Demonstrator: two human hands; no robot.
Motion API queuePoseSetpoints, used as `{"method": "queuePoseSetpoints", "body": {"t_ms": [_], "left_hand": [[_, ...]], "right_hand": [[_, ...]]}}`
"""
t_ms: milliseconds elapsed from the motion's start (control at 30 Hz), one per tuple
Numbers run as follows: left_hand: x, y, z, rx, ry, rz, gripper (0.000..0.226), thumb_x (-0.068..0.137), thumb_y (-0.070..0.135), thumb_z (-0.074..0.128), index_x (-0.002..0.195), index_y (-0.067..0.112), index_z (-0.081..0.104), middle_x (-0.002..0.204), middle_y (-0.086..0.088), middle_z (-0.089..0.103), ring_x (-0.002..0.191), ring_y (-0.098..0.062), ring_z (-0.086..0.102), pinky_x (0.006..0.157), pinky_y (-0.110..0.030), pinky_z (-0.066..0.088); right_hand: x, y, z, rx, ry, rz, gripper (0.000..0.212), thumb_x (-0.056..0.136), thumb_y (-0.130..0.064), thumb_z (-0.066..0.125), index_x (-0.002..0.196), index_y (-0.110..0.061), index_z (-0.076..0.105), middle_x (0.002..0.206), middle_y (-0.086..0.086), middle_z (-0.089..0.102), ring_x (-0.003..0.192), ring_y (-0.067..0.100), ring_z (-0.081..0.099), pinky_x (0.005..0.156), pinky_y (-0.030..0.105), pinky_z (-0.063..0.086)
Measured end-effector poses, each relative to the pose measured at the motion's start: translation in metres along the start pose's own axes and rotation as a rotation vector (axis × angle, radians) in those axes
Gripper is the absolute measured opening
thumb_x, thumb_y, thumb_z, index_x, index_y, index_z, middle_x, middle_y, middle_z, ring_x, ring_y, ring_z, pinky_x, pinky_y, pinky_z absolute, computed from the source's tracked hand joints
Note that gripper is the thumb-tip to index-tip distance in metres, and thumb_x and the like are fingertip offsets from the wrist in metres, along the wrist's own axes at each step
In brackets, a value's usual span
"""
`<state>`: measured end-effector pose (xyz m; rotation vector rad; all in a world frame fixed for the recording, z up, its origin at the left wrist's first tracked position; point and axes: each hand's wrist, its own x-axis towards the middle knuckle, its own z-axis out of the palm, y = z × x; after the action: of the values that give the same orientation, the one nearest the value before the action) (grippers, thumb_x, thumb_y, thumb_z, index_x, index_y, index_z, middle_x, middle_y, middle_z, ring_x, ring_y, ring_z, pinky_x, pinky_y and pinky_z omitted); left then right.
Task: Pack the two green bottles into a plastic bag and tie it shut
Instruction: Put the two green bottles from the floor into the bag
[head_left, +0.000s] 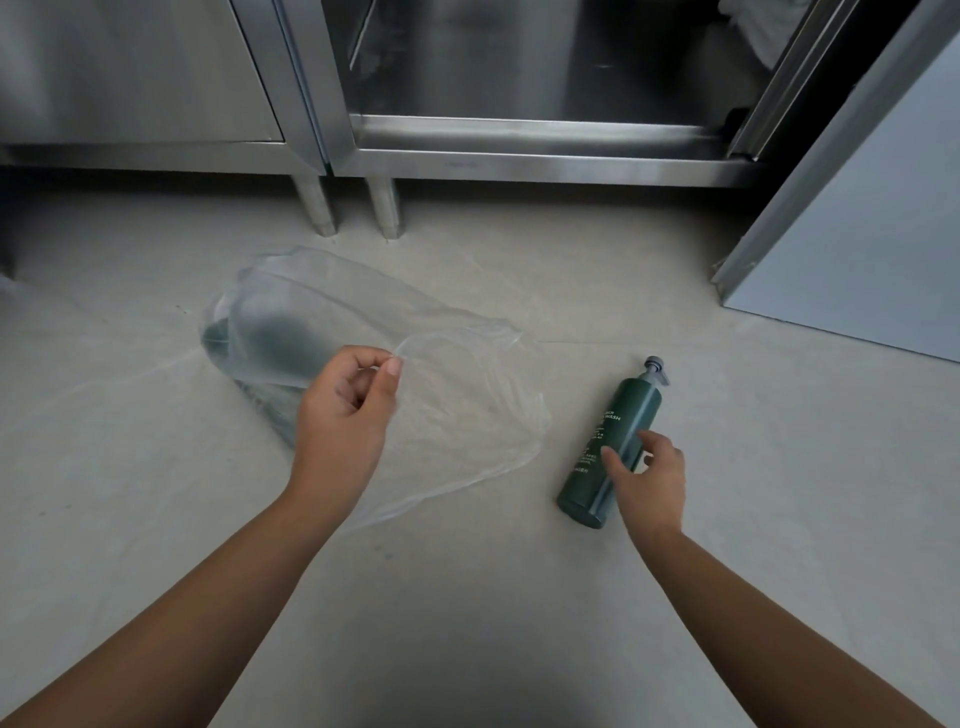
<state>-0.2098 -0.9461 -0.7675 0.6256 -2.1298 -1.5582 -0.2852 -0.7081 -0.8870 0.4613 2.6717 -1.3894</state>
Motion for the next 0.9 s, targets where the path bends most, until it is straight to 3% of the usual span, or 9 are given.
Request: {"method": "queuePoseSetpoints", "body": {"t_ms": [167, 267, 433, 533, 667, 833, 900], "left_hand": [[0.0, 0.0, -0.003, -0.019, 0.01, 0.019, 0.018, 0.089, 0.02, 0.053, 0.073, 0.027, 0.054, 0.061, -0.003, 0.051, 0.052, -0.014, 0.044, 0.045, -0.027, 0.041], [-0.001, -0.001, -0.006, -0.028, 0.013, 0.038, 0.019, 0.089, 0.018, 0.054, 0.072, 0.027, 0.054, 0.061, -0.003, 0.052, 0.056, -0.012, 0.046, 0.049, -0.015, 0.04], [-0.003, -0.005, -0.011, -0.041, 0.006, 0.029, 0.017, 0.089, 0.017, 0.054, 0.073, 0.025, 0.056, 0.066, -0.013, 0.052, 0.06, -0.018, 0.045, 0.051, -0.016, 0.04], [-0.003, -0.005, -0.014, -0.042, 0.014, 0.027, 0.017, 0.089, 0.018, 0.054, 0.073, 0.025, 0.056, 0.068, -0.014, 0.053, 0.061, -0.02, 0.046, 0.053, -0.017, 0.041], [-0.003, -0.005, -0.016, -0.037, 0.016, 0.024, 0.017, 0.089, 0.019, 0.054, 0.073, 0.025, 0.056, 0.069, -0.017, 0.054, 0.062, -0.021, 0.046, 0.053, -0.019, 0.041], [-0.003, -0.005, -0.016, -0.028, 0.019, 0.03, 0.016, 0.089, 0.019, 0.054, 0.074, 0.025, 0.056, 0.069, -0.017, 0.054, 0.06, -0.017, 0.046, 0.052, -0.016, 0.041], [-0.003, -0.005, -0.015, -0.016, 0.014, 0.033, 0.016, 0.089, 0.019, 0.054, 0.074, 0.025, 0.056, 0.069, -0.017, 0.054, 0.059, -0.014, 0.046, 0.052, -0.015, 0.041]], "right_hand": [[0.0, 0.007, 0.008, 0.017, -0.084, 0.113, 0.064, 0.077, -0.027, 0.069, 0.132, -0.016, 0.037, 0.123, 0.014, 0.045, 0.102, 0.029, 0.053, 0.089, 0.049, 0.05], [-0.001, 0.009, 0.012, 0.019, -0.097, 0.147, 0.069, 0.076, -0.024, 0.071, 0.134, -0.016, 0.035, 0.124, 0.016, 0.044, 0.095, 0.023, 0.048, 0.088, 0.046, 0.048], [-0.001, 0.005, 0.016, 0.03, -0.105, 0.201, 0.08, 0.073, -0.029, 0.073, 0.138, -0.018, 0.027, 0.127, 0.019, 0.036, 0.091, 0.028, 0.045, 0.085, 0.043, 0.045], [0.001, 0.007, 0.02, 0.067, -0.13, 0.251, 0.087, 0.071, -0.031, 0.075, 0.139, -0.021, 0.023, 0.128, 0.019, 0.04, 0.099, 0.034, 0.049, 0.083, 0.042, 0.048], [0.003, 0.009, 0.023, 0.111, -0.169, 0.284, 0.087, 0.072, -0.026, 0.074, 0.139, -0.023, 0.02, 0.128, 0.017, 0.049, 0.105, 0.037, 0.053, 0.084, 0.054, 0.051], [0.005, 0.01, 0.023, 0.087, -0.266, 0.237, 0.088, 0.077, -0.016, 0.07, 0.144, -0.022, 0.013, 0.136, 0.015, 0.044, 0.112, 0.036, 0.05, 0.078, 0.042, 0.05], [0.004, 0.011, 0.024, 0.038, -0.3, 0.202, 0.089, 0.076, -0.015, 0.07, 0.144, -0.025, 0.012, 0.135, 0.015, 0.043, 0.112, 0.035, 0.049, 0.082, 0.046, 0.051]]}}
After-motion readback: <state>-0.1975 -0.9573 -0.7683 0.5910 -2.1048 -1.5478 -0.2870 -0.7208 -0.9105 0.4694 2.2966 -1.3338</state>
